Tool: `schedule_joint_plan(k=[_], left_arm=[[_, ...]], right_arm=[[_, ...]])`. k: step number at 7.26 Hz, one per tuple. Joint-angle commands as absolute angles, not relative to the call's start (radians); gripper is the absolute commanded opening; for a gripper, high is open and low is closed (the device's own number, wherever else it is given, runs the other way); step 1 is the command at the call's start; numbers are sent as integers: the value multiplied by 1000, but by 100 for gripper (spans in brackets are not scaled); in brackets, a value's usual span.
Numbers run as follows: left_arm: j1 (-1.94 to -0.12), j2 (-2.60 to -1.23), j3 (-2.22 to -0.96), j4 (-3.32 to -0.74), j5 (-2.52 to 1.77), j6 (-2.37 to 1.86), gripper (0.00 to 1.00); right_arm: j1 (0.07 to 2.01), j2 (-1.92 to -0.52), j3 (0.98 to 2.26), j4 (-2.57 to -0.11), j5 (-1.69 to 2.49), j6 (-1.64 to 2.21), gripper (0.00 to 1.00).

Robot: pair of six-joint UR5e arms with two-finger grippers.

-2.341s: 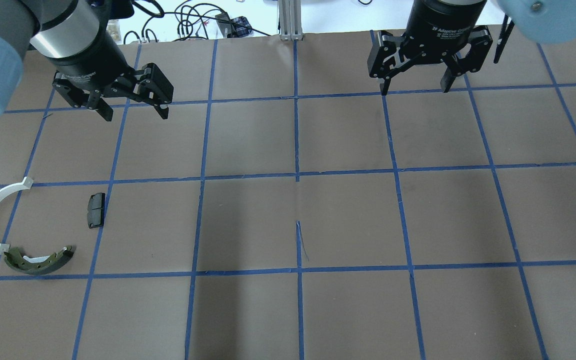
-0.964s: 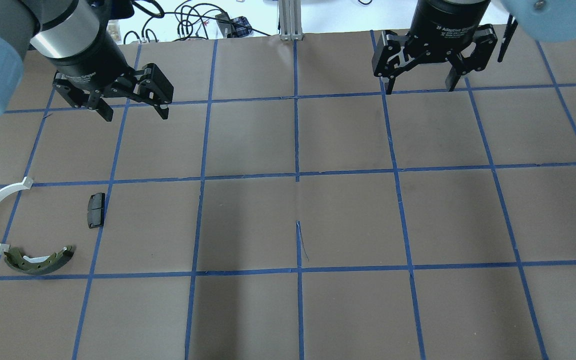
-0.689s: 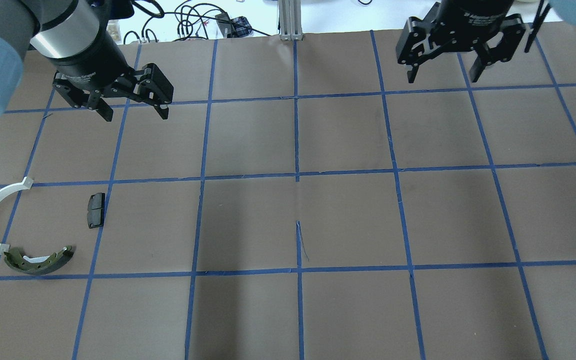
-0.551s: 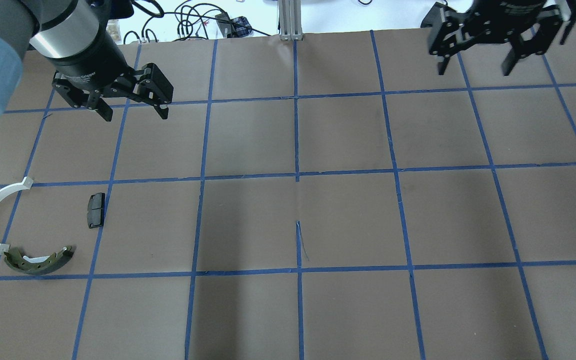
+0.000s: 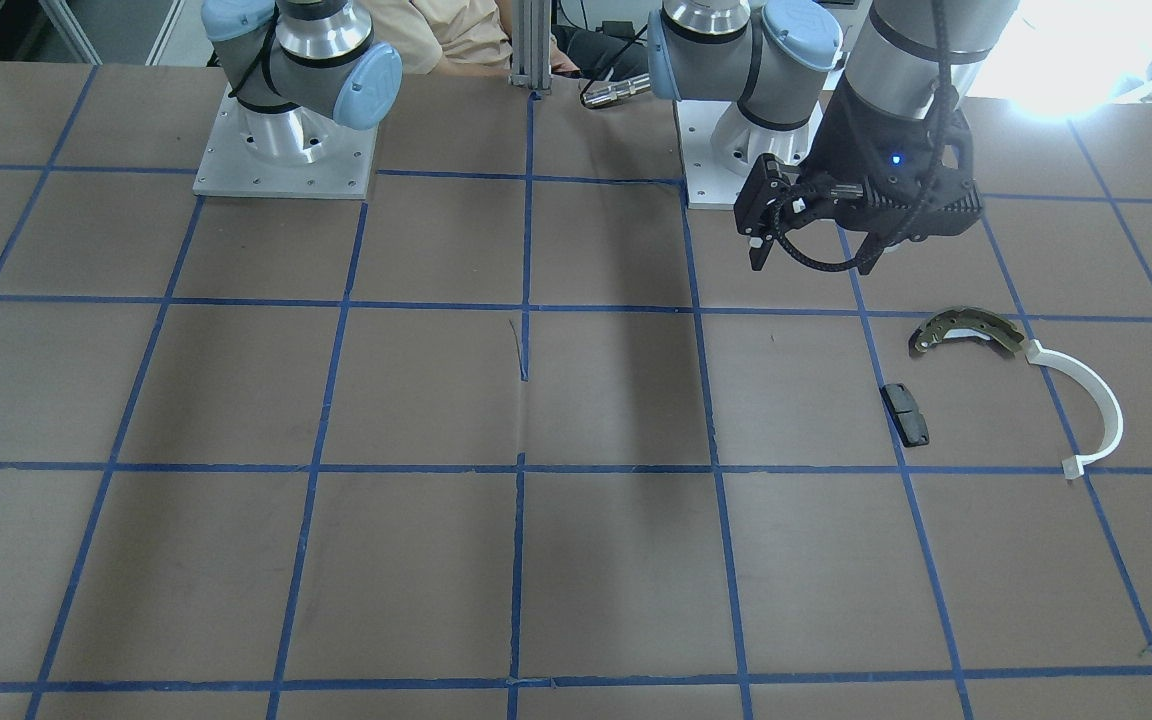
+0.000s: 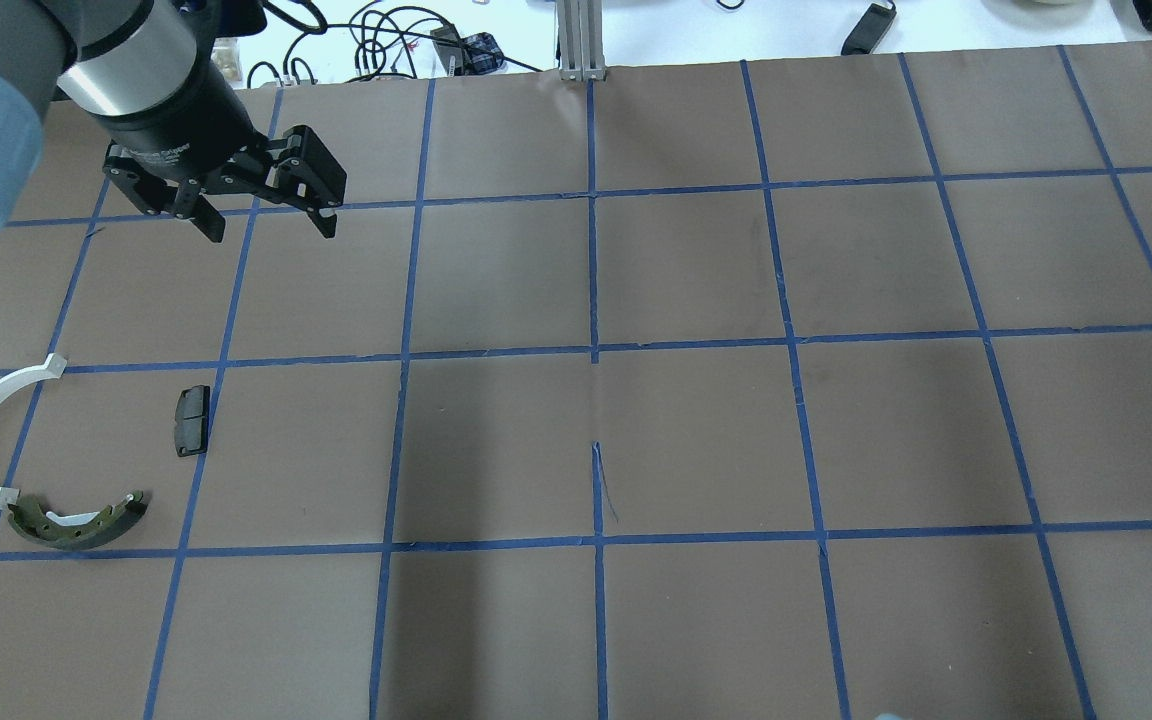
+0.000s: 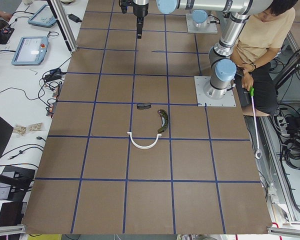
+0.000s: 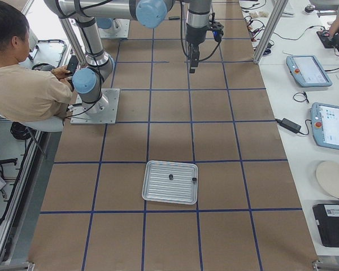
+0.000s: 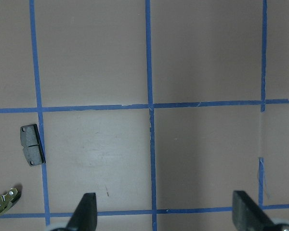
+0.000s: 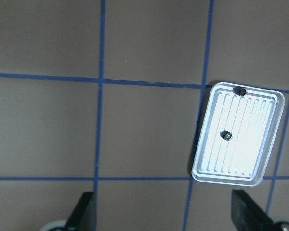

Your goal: Place bearing gear from tray to pile

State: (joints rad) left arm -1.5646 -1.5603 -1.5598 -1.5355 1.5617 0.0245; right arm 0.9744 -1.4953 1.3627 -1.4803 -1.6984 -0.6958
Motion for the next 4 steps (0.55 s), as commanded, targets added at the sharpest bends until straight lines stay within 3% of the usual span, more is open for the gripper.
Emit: schedule_joint_plan(k=[1, 4], left_arm=[[-1565, -1560, -1559, -1536, 1562, 25, 100], [-1565, -1560, -1559, -1536, 1562, 18, 100]], right_arm=[[733, -1363, 1349, -1619, -1671, -910, 100], [690, -1153, 1361, -1790, -1602, -934, 100]])
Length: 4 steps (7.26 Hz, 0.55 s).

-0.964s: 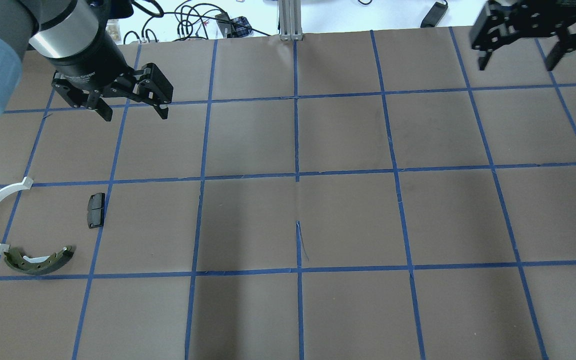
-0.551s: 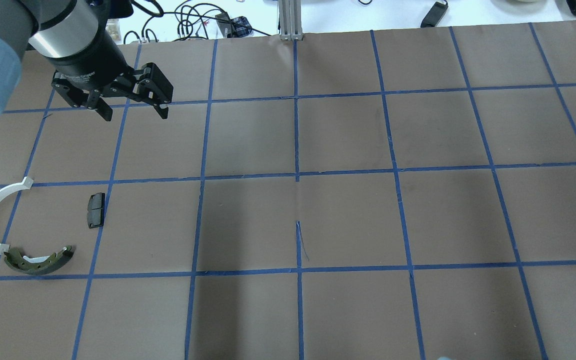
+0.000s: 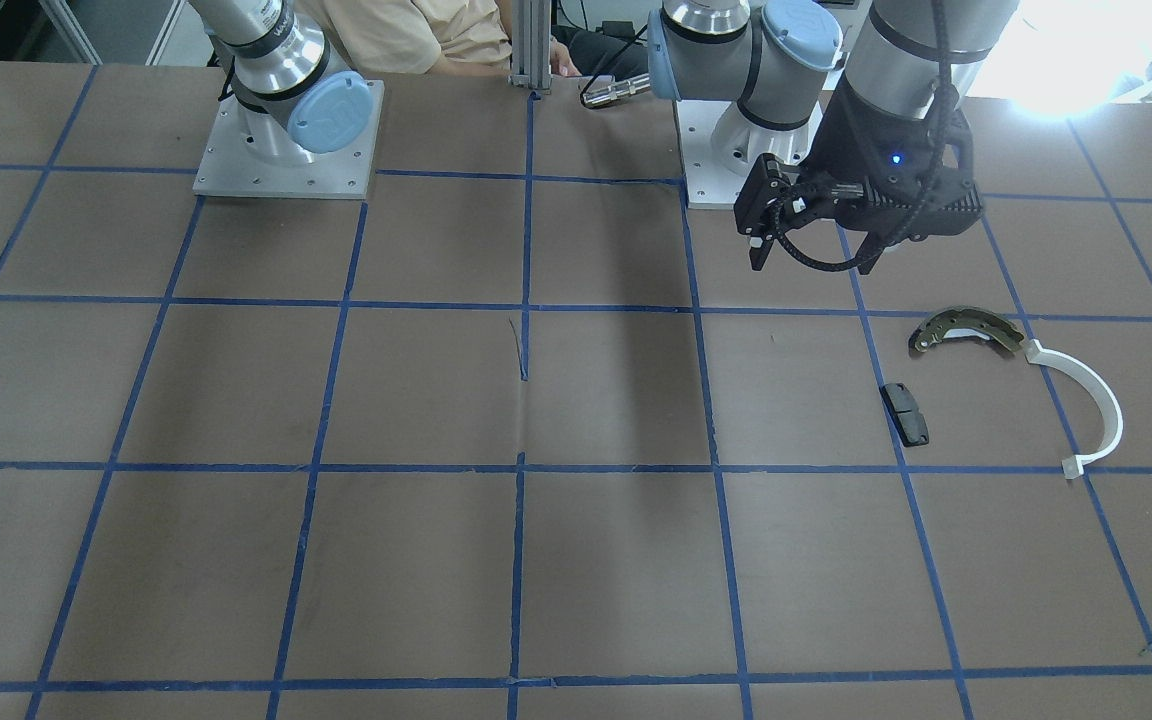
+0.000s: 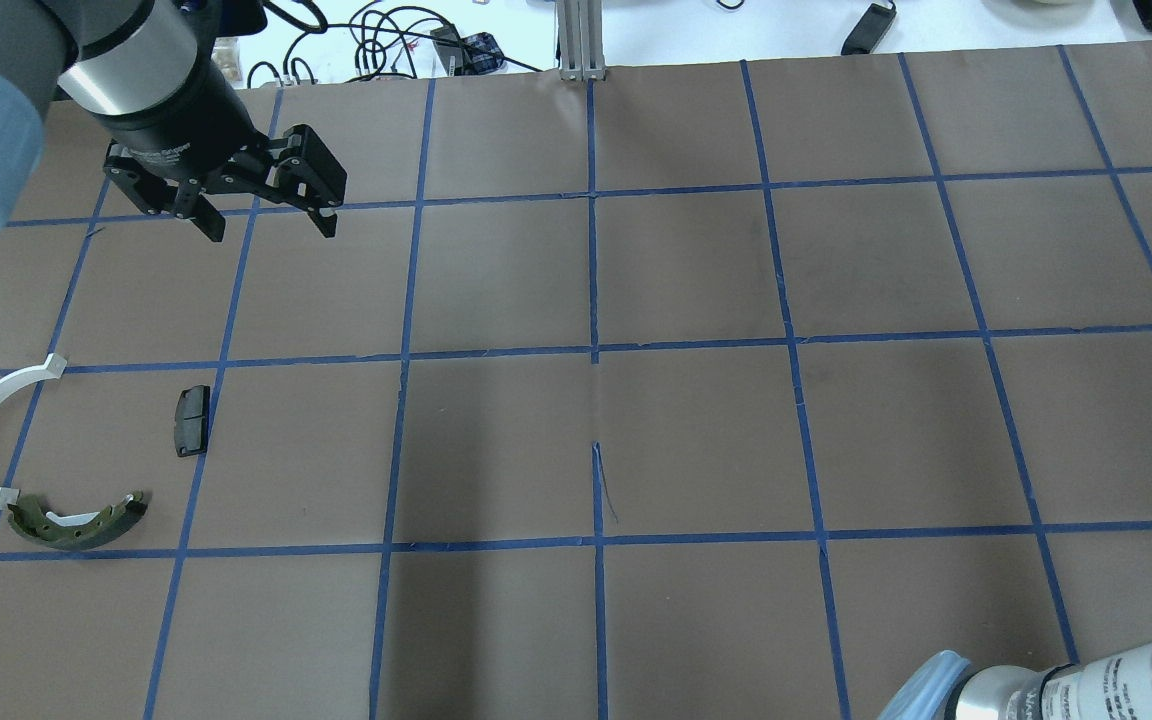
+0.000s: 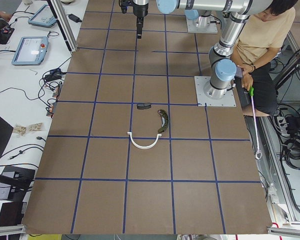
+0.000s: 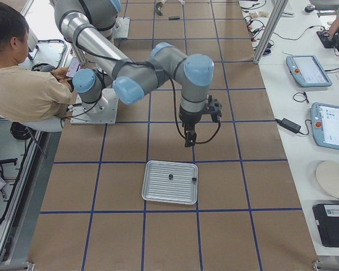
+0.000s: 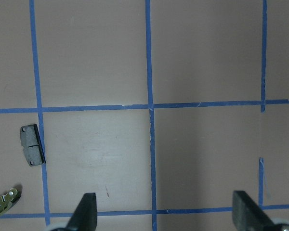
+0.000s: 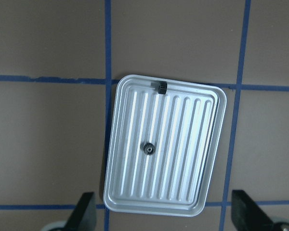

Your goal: Place bearing gear from tray to pile

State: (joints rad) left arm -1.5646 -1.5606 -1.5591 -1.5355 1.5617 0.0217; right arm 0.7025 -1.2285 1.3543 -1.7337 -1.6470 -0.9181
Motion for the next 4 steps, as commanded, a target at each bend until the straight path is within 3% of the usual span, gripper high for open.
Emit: schedule_joint_plan(k=[1, 4], left_arm=[[-1565, -1562, -1560, -1536, 1562, 17, 100], [-1565, -1563, -1560, -1536, 1562, 17, 100]], right_arm=[[686, -1050, 1367, -1881, -1589, -993, 100], [663, -933, 1394, -1960, -1588, -1015, 94]])
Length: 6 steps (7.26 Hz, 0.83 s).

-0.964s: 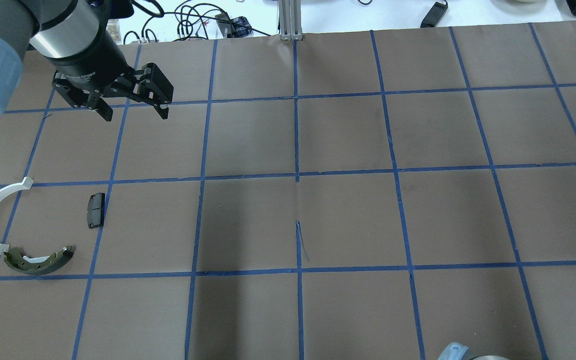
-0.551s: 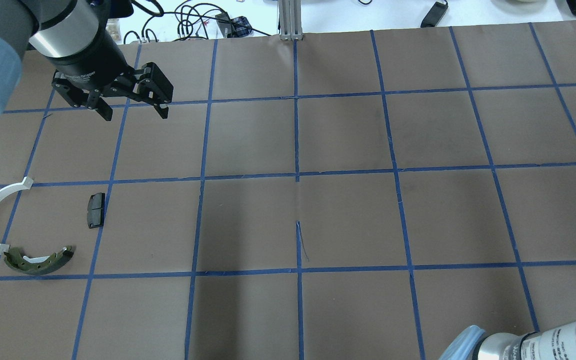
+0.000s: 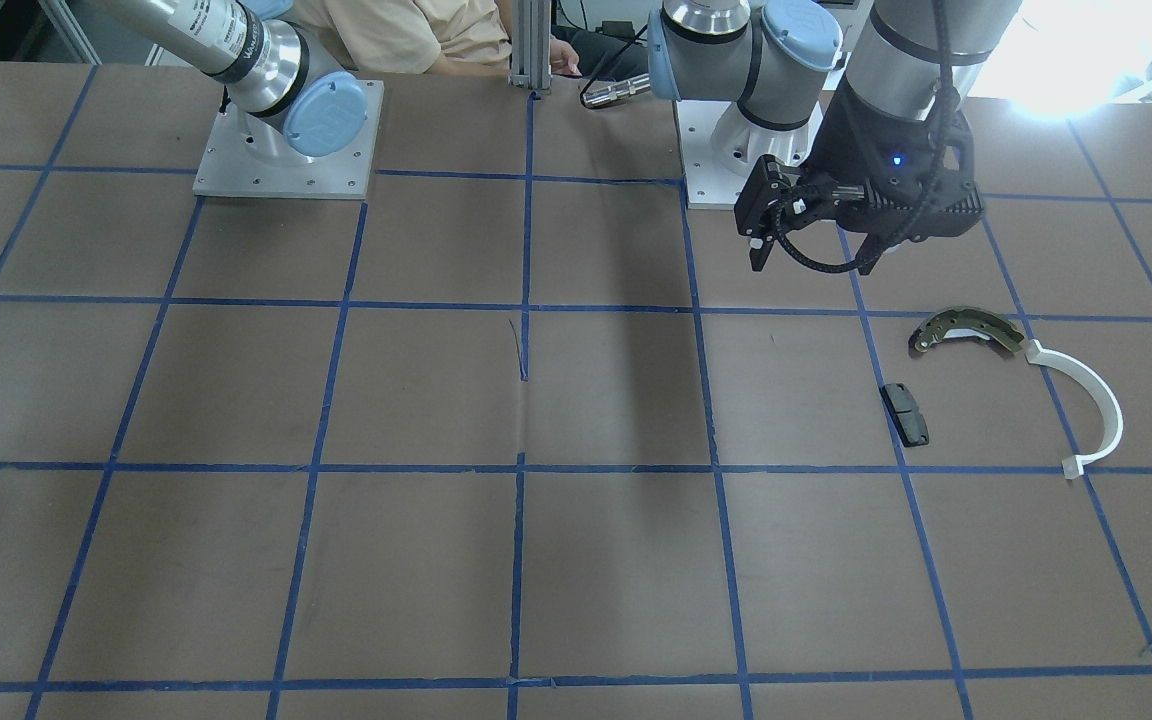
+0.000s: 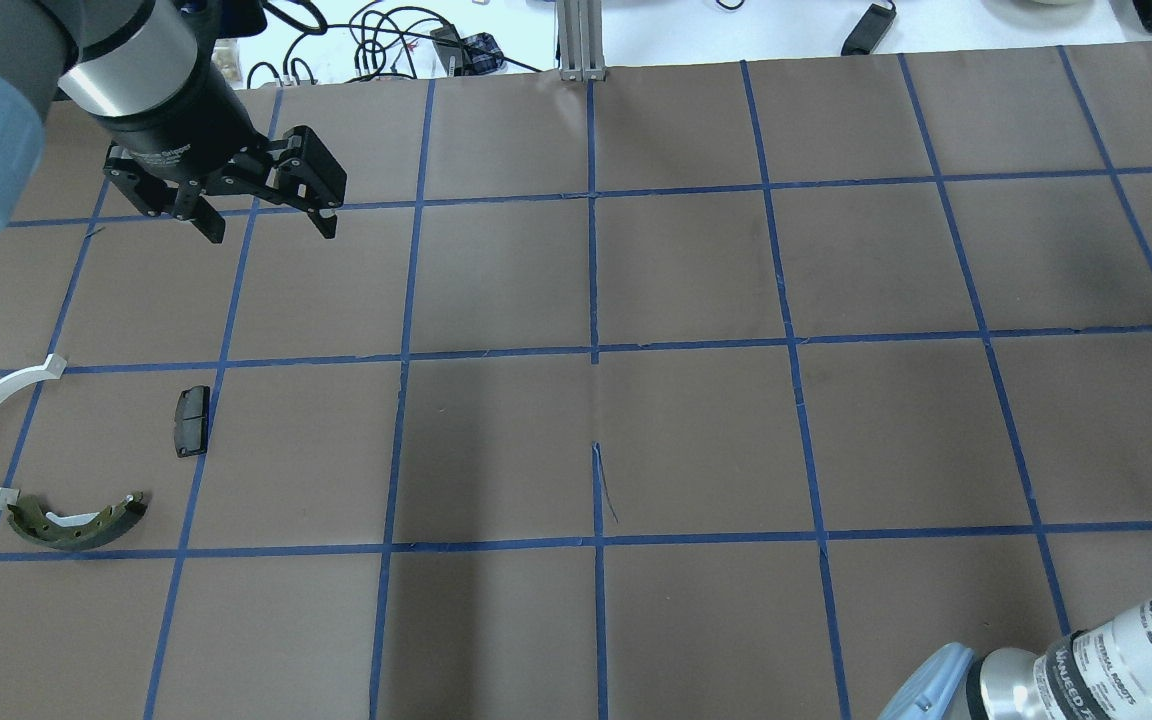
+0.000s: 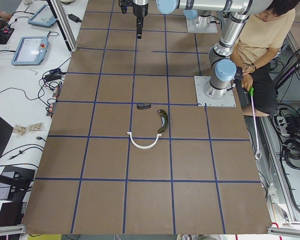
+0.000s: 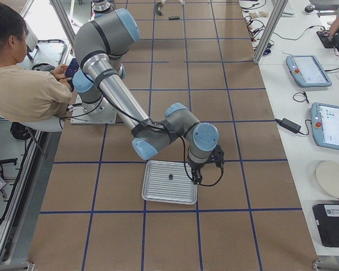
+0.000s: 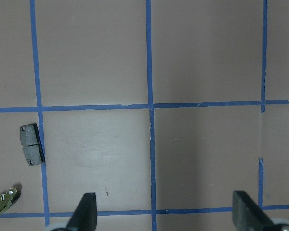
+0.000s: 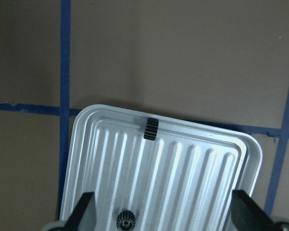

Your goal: Place bearing gear from tray to pile

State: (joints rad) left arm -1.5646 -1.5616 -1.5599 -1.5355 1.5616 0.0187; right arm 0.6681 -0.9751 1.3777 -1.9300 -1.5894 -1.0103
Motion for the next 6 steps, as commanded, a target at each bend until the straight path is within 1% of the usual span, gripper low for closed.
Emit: schedule_joint_plan(k=[1, 3, 6], left_arm=[[-1565, -1562, -1560, -1536, 1562, 18, 100], [-1565, -1563, -1560, -1536, 1562, 18, 100], [-1565, -1562, -1560, -1536, 1560, 17, 100]], right_arm=[[664, -911, 1405, -2021, -1586, -1015, 93], [664, -904, 1399, -2025, -1585, -1006, 92], [673, -877, 1401, -2052, -1589, -950, 86]])
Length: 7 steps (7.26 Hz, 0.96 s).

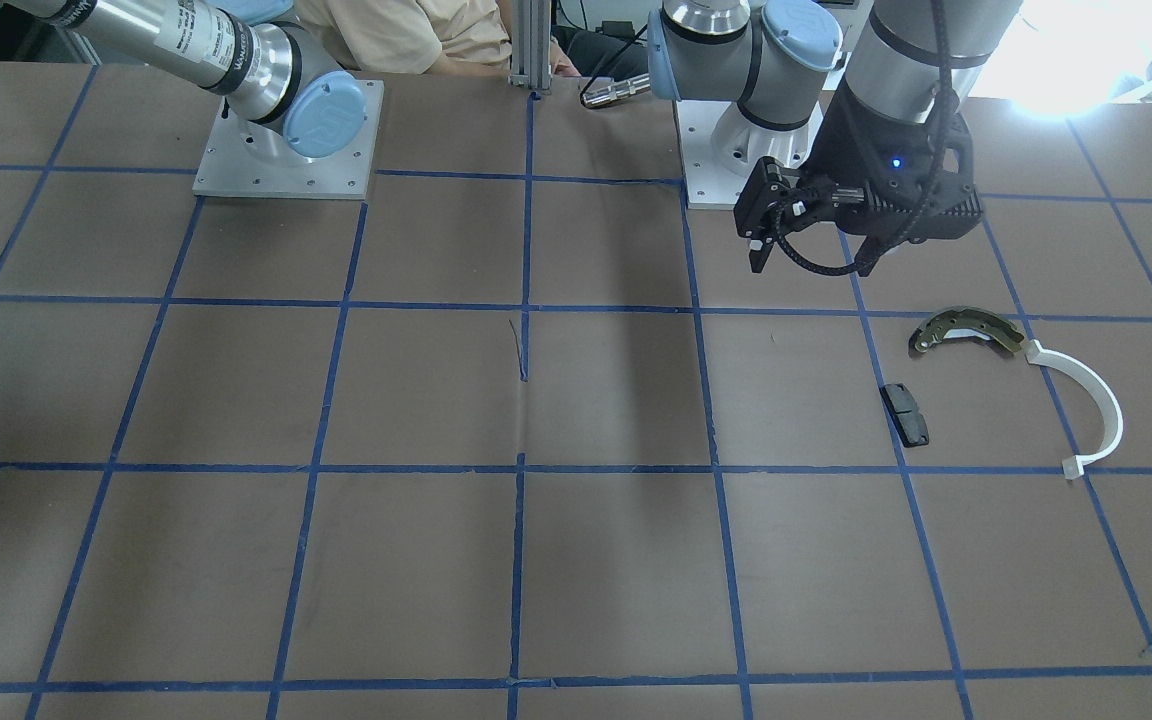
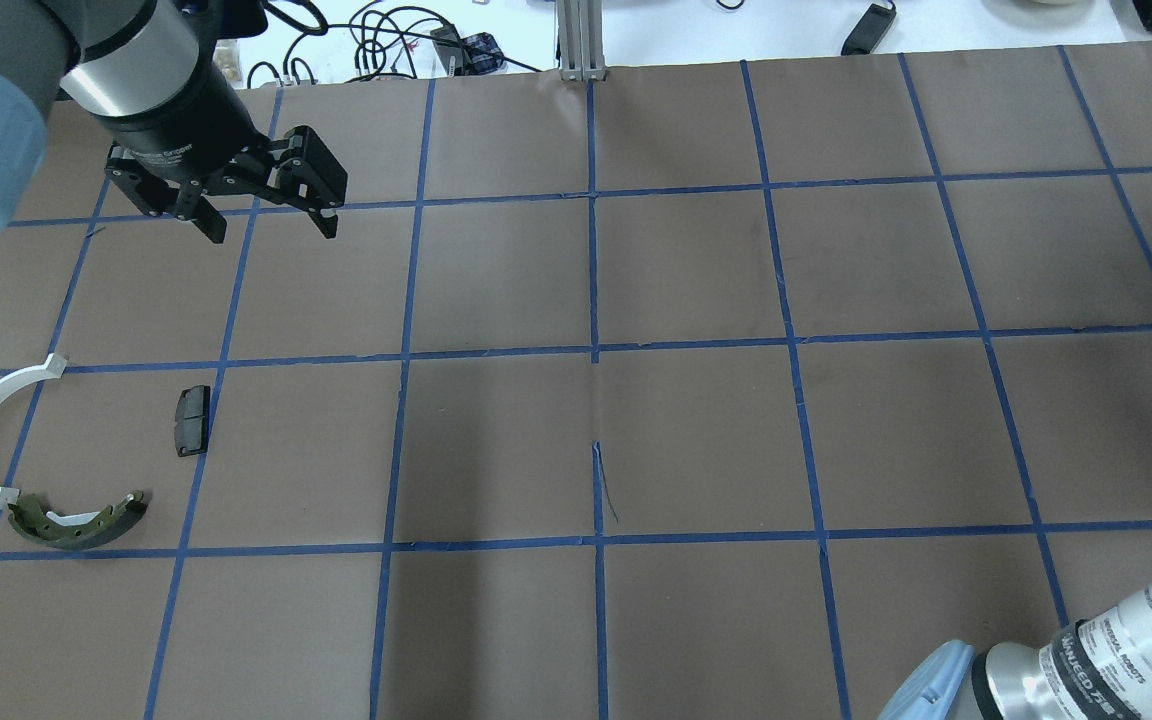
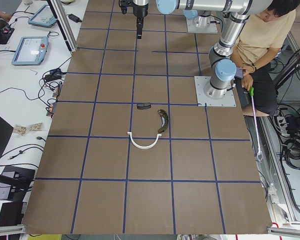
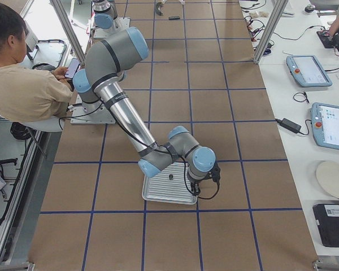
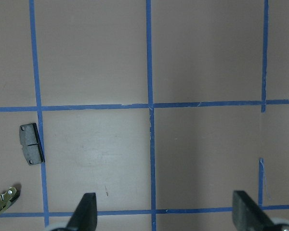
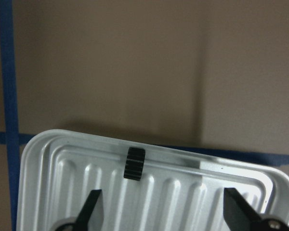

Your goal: Place bearing gear from tray to pile

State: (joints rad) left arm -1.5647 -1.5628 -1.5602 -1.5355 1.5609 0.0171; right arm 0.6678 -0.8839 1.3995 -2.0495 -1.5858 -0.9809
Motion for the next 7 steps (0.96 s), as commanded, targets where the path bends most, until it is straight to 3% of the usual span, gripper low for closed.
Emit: schedule_joint_plan(k=[1, 2, 5, 6, 7], left_arm=[[-1566, -1563, -1560, -1536, 1560, 15, 100], [-1566, -1562, -1560, -1536, 1560, 14, 100], [-1566, -1562, -1560, -1536, 1560, 15, 100], [-1566, -1562, -1560, -1536, 1560, 17, 100], [-1566, -1562, -1562, -1537, 1560, 18, 100]], right_arm=[[673, -874, 1401, -2049, -1588, -922, 83], [675, -874, 1401, -2051, -1588, -922, 74], [683, -874, 1397, -2051, -1589, -919, 10], [686, -877, 1397, -2048, -1595, -917, 0], [696, -879, 1394, -2048, -1603, -917, 0]])
